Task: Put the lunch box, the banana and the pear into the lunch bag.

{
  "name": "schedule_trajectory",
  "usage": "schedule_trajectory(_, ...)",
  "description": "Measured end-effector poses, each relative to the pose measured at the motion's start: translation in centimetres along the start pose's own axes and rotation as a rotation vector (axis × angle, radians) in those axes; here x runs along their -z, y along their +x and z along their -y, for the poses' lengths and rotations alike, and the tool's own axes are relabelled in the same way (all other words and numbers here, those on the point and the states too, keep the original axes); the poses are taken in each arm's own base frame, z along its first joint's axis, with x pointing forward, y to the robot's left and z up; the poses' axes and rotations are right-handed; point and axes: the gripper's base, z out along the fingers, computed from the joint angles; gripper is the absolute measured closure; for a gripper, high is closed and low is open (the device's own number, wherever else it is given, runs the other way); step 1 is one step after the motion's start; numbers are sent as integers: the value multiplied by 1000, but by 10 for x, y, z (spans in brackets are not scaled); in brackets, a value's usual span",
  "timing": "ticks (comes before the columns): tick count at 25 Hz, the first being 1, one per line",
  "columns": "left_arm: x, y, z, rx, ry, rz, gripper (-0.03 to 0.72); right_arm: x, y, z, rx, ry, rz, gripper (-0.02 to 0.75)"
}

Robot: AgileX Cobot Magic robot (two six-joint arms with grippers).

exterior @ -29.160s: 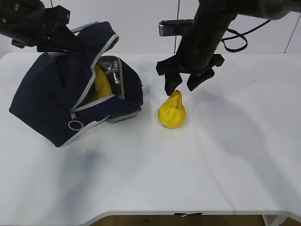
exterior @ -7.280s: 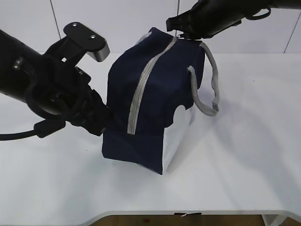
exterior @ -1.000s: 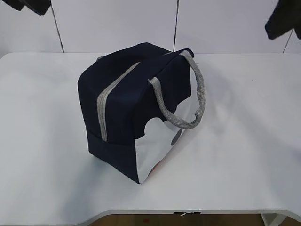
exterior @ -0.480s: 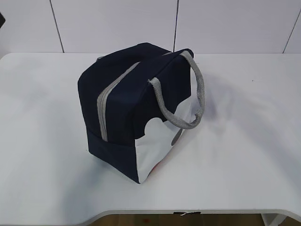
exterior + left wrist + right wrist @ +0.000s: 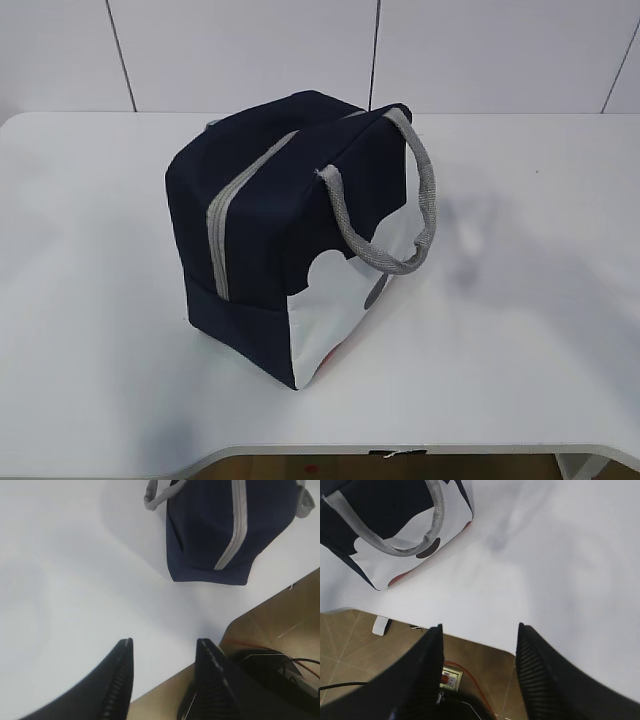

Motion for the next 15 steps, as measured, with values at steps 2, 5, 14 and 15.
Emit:
schedule_trajectory(2, 9, 11, 2, -2, -2, 21, 385, 10, 11, 0, 2, -2, 34, 352)
schedule_trajectory(5, 19, 29, 4, -5, -4, 46, 391, 20, 27, 1, 4, -5, 71, 352)
schedule_trajectory(14, 61, 86, 13, -21, -18, 195, 410, 35, 81, 3, 8, -21, 165, 352)
schedule_trajectory(15, 64, 93, 14, -22, -19, 210, 410, 34, 87, 3, 8, -21, 166, 352)
